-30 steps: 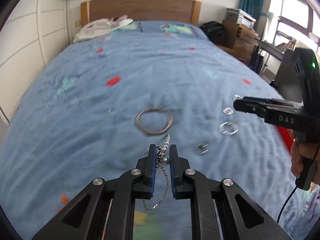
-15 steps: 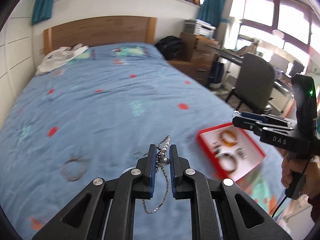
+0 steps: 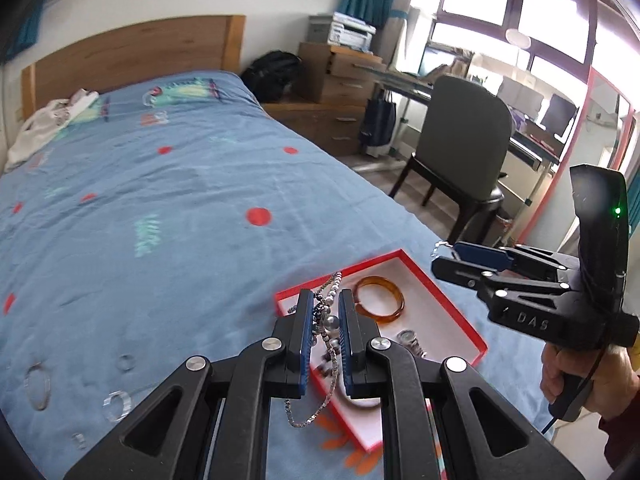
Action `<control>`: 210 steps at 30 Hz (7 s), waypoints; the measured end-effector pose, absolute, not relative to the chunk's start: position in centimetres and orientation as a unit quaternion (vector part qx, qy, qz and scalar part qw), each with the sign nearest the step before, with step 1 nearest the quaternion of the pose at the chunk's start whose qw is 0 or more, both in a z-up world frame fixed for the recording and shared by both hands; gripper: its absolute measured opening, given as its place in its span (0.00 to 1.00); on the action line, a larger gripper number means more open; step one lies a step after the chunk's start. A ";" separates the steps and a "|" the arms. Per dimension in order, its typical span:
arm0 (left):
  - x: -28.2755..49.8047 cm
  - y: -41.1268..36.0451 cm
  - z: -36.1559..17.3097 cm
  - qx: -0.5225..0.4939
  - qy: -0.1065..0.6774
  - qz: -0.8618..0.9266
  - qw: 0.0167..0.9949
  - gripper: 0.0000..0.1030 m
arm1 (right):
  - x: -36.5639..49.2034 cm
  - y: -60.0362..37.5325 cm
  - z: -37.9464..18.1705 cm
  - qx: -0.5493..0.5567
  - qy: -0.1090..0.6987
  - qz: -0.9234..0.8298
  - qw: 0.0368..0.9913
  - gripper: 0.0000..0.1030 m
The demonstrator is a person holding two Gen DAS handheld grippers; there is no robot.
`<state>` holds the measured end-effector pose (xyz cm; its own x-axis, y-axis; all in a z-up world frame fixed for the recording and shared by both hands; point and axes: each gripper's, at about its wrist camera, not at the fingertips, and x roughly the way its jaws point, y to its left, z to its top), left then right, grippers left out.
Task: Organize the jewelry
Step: 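Carry the necklace and hoop into the red box and open both grippers, then withdraw both grippers from the box toward the remaining rings, then grasp a small silver ring with the left gripper while the right gripper grasps another twisted hoop, then carry the ring and hoop into the red box and open both grippers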
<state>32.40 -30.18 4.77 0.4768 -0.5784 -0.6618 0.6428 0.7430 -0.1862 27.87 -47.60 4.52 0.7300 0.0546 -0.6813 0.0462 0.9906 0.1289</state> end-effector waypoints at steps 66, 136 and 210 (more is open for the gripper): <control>24.1 -14.0 8.7 0.069 0.360 -0.214 0.906 0.53 | 20.8 -44.4 12.1 -0.001 0.395 0.014 0.919 0.41; 34.2 -1.7 -10.6 0.039 0.432 -0.220 0.874 0.18 | 39.4 -16.7 -9.8 -0.038 0.465 0.251 0.848 0.37; 28.4 -38.8 -9.0 0.198 0.469 -0.410 0.756 0.19 | 26.3 -50.3 -8.7 -0.069 0.532 0.137 0.832 0.38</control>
